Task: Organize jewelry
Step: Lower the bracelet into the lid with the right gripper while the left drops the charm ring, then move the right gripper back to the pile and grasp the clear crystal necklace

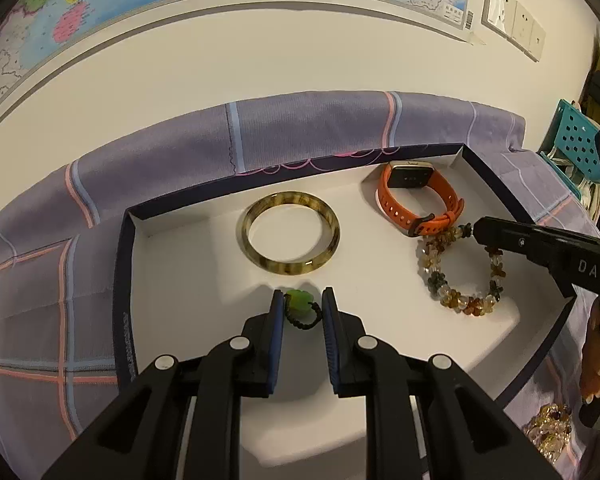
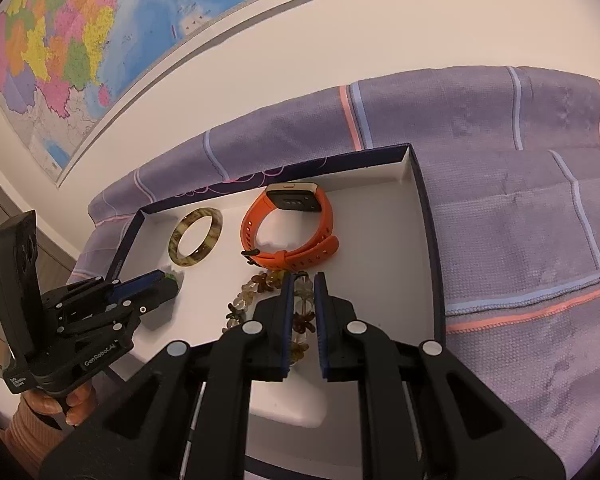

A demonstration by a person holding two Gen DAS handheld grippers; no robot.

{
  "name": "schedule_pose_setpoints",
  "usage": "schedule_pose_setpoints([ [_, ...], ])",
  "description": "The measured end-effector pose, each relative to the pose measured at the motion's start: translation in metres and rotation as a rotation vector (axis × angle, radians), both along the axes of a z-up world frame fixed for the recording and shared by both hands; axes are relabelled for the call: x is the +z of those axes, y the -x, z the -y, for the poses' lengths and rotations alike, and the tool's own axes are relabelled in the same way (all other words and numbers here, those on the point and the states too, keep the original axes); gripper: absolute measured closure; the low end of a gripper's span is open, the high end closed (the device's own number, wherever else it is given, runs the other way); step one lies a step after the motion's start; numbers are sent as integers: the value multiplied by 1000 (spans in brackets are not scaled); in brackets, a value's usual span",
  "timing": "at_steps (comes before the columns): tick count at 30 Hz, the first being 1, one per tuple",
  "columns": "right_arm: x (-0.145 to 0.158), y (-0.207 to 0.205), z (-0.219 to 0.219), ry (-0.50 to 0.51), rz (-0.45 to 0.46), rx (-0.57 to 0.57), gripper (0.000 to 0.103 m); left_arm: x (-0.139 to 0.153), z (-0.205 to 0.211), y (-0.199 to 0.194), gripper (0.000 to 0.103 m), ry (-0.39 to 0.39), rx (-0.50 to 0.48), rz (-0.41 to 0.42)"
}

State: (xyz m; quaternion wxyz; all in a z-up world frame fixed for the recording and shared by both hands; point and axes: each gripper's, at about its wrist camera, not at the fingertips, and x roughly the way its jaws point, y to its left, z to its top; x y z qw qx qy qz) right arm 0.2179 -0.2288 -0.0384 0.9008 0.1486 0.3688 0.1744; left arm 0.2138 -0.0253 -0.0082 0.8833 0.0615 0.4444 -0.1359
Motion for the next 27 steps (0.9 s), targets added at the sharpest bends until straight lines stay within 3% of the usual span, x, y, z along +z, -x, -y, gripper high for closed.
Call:
schedule_pose_setpoints([
  [8, 1, -2, -7, 34, 3, 4, 89, 0, 6, -7, 85, -2, 2, 7],
  [9, 1, 0, -7, 41, 9, 3, 87, -1, 5, -8, 81, -2, 4, 7],
  [10, 2, 1, -6, 41, 12, 0, 87, -1, 5, -8, 70, -3, 3, 7],
  [11, 3, 3, -5, 40, 16, -2, 83, 0, 5, -6, 66, -8, 2, 13],
  [14, 11, 13, -2, 55, 50, -8, 56, 4, 2, -1, 54, -11, 7, 34],
  [19, 26, 43, 3, 79, 111, 30, 56, 25, -10, 21, 38, 2, 7, 113],
  [27, 29, 134, -5, 186, 178, 217, 56, 53, -31, 80, 36, 29, -26, 219],
])
